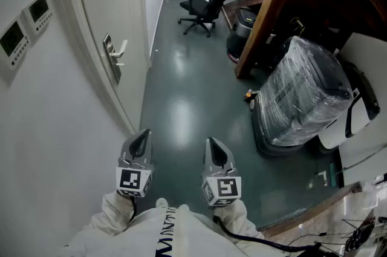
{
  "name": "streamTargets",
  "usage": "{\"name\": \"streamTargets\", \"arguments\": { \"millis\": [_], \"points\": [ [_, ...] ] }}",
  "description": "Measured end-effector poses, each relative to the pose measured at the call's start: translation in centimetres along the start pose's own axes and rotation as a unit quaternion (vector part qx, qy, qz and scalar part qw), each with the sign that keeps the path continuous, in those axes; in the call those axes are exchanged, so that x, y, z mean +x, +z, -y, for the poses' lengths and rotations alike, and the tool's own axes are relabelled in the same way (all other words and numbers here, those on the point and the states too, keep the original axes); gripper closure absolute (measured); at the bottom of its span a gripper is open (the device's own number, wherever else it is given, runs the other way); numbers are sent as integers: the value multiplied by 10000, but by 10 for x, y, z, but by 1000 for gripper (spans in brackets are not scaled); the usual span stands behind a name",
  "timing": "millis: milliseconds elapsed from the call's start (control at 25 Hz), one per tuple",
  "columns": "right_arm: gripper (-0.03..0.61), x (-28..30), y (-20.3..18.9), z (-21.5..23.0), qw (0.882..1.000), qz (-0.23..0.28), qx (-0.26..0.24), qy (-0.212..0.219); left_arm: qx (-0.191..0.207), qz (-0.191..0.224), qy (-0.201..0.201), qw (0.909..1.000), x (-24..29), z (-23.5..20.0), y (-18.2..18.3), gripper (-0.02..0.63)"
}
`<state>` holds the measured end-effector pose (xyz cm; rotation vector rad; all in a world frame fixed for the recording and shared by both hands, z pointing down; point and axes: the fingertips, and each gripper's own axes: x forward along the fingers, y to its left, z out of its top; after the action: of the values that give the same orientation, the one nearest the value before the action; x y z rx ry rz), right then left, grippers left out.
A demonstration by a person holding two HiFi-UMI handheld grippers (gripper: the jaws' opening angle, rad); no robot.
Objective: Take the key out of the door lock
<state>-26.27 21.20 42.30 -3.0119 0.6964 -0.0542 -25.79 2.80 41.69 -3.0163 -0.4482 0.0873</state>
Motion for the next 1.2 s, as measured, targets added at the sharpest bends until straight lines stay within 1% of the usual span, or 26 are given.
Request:
{"name": "streamTargets", "arguments": {
  "millis": [320, 480, 920, 1200],
  "points": [
    [580, -11, -3, 10, 10000, -15, -16, -83, -24, -22, -96, 9999, -3, 12, -9, 615],
    [578, -19, -3, 21, 9998, 49, 119, -173, -25, -67, -123, 9999, -1, 20, -9, 615],
    [578, -38, -17, 55, 9994, -57, 253, -250, -5, -198, -7, 9998, 6, 34, -21, 615],
    [578, -23, -23, 70, 9993, -88, 270, -235, 56, -181, 6, 9998, 28, 34, -23, 615]
  ]
}}
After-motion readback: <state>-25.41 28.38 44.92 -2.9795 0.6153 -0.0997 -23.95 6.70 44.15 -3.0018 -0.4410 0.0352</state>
